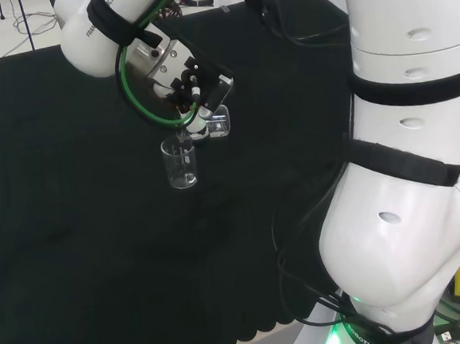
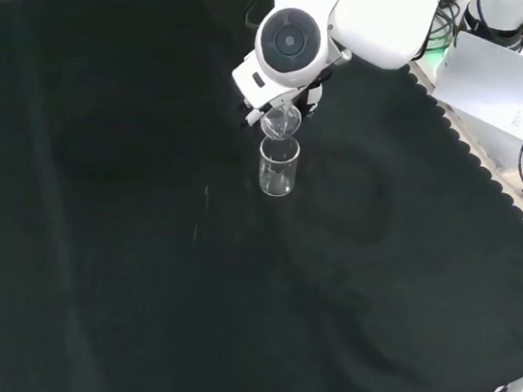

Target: Pour the water from the handheld beaker into the one on the table.

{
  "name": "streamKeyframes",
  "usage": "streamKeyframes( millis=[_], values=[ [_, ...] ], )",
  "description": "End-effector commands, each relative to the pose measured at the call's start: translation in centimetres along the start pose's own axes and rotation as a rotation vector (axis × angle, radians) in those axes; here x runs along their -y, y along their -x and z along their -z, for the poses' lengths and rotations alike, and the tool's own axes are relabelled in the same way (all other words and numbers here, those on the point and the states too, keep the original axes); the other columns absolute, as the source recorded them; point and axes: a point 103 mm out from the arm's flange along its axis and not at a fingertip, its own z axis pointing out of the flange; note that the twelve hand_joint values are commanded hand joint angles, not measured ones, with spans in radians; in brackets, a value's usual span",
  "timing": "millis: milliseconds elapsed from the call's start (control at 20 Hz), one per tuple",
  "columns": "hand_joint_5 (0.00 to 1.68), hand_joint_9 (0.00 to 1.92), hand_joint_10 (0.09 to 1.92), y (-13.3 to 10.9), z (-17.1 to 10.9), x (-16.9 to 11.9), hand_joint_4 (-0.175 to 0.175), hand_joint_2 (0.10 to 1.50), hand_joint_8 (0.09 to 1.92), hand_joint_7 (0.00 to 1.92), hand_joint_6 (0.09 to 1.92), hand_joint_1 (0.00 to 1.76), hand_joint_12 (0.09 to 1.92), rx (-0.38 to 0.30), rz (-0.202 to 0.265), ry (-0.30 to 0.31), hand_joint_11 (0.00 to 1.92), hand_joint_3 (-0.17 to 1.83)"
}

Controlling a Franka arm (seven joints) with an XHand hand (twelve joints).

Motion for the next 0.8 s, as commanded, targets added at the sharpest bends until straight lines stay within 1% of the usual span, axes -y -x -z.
streamKeyframes(
  millis=[50,500,750,800],
  values=[
    [1.17,1.51,0.5,0.0,0.0,0.1,0.175,0.56,0.73,1.47,1.0,1.12,0.72,0.012,-0.003,-0.007,1.39,0.95],
    [1.17,1.5,0.53,-0.4,0.6,0.4,0.175,0.56,0.73,1.47,1.0,1.12,0.72,0.048,-0.006,-0.008,1.39,0.95],
    [1.17,1.5,0.53,-0.8,0.8,0.3,0.175,0.56,0.74,1.47,1.0,1.12,0.72,0.057,-0.006,-0.028,1.39,0.95],
    [1.17,1.5,0.53,-1.5,1.6,0.6,0.175,0.56,0.74,1.47,1.01,1.12,0.72,0.063,-0.01,-0.031,1.39,0.95]
  ],
)
